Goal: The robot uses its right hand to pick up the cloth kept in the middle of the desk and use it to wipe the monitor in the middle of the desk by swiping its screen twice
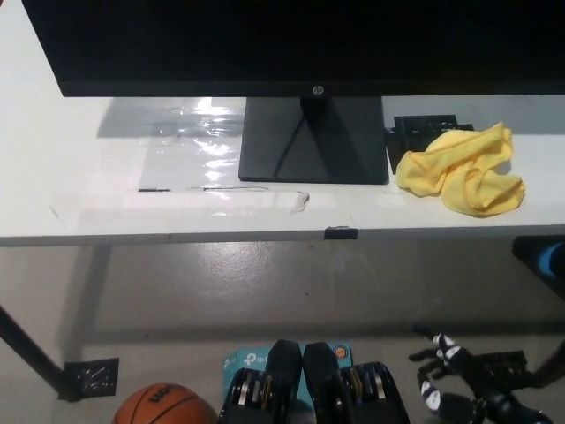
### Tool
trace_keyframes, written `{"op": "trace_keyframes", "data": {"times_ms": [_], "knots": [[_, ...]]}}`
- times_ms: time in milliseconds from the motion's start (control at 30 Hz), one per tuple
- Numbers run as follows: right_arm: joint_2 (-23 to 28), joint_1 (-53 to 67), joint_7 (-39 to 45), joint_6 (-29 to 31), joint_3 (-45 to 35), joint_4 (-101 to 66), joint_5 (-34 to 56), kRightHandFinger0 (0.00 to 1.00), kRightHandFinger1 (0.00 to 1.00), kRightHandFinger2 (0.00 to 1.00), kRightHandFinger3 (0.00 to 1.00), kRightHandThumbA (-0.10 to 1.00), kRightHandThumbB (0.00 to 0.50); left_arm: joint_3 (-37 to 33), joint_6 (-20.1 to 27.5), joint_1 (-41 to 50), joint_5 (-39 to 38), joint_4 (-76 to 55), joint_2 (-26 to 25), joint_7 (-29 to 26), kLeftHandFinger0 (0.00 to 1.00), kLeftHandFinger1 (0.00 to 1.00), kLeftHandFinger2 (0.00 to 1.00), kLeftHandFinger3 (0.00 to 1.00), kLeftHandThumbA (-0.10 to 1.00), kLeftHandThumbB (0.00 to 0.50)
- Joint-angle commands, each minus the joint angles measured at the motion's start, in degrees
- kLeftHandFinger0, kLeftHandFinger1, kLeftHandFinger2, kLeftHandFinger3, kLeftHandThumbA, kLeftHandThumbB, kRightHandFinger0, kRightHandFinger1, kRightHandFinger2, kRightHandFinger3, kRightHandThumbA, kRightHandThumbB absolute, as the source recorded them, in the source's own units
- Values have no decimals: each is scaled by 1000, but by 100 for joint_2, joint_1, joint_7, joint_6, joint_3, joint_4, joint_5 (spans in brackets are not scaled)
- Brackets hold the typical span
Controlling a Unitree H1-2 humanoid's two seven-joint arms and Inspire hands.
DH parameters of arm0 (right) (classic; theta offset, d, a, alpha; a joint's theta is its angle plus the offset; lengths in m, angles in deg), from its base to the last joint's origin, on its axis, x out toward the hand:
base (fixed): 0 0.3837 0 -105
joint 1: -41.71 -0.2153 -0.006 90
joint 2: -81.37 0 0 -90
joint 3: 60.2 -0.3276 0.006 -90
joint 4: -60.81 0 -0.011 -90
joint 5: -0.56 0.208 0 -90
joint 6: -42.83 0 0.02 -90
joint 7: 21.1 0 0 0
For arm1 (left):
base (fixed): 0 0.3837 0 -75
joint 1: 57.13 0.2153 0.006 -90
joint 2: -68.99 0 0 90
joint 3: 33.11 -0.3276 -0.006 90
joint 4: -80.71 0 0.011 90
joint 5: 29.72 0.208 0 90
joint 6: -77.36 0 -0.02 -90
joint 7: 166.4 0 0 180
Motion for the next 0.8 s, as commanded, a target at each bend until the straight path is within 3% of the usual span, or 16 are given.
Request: {"op": "trace_keyframes", "data": {"times_ms": [0, 67, 100, 133, 267, 300, 400, 433, 500, 533, 567, 600, 667, 767], "knots": [[-33, -143, -200, 643, -341, -869, 100, 548, 593, 720, 1000, 197, 47, 33, -22, 63, 76, -31, -47, 64, 639, 526, 0, 0, 532, 500], [-24, -235, -166, 784, -425, -1071, 126, 528, 584, 713, 1000, 156, 46, 28, -43, 65, 104, -33, -36, 60, 638, 524, 0, 0, 532, 500], [-8, -343, -89, 497, -469, -1418, 25, 505, 575, 729, 1000, 178, 58, 40, -38, 63, 92, -18, -21, 55, 634, 518, 0, 0, 525, 500], [11, -437, -58, 582, -536, -1561, 112, 415, 515, 724, 1000, 175, 64, 33, -87, 79, 117, -54, -18, 55, 634, 518, 0, 0, 524, 500], [25, -889, -43, 882, -810, -2087, 376, 249, 374, 664, 987, 135, 90, 20, -53, 96, 150, -39, -32, 59, 628, 513, 0, 0, 543, 500], [99, -1248, 31, 667, -938, -2430, 376, 263, 391, 686, 1000, 225, 96, 50, -82, 92, 74, -39, -17, 106, 618, 497, 0, 0, 522, 500], [189, -1723, 118, 529, -1132, -2544, 451, 416, 508, 738, 1000, 256, 122, 36, -170, 104, 113, -98, -26, 120, 622, 503, 0, 0, 520, 500], [279, -1936, 125, 581, -1136, -2435, 207, 533, 631, 793, 1000, 320, 138, 52, -147, 102, 95, -79, -14, 111, 619, 502, 0, 0, 519, 500], [406, -2352, 58, 836, -1118, -1965, -77, 705, 846, 908, 1000, 336, 215, 75, -71, 114, 69, -94, -13, 100, 631, 513, 0, 0, 515, 500], [481, -2499, 70, 823, -1060, -1760, -263, 830, 984, 1000, 1000, 431, 257, 64, -91, 107, 84, -86, -19, 111, 639, 518, 0, 0, 513, 500], [549, -2598, 110, 756, -1002, -1652, -412, 901, 1000, 1000, 1000, 468, 254, 75, -106, 102, 55, -70, -13, 128, 641, 518, 0, 0, 512, 500], [626, -2709, 211, 564, -921, -1568, -577, 1000, 1000, 1000, 1000, 573, 292, 70, -111, 108, 73, -92, -16, 122, 641, 518, 0, 0, 512, 500], [718, -3023, 307, 266, -789, -1146, -800, 1000, 1000, 1000, 1000, 569, 348, 83, -131, 98, 67, -128, -22, 131, 643, 519, 0, 0, 508, 500], [786, -3229, 170, 463, -655, -430, -964, 1000, 1000, 1000, 1000, 506, 365, 107, -238, 110, 40, -190, -9, 170, 644, 525, 0, 0, 468, 500]]}}
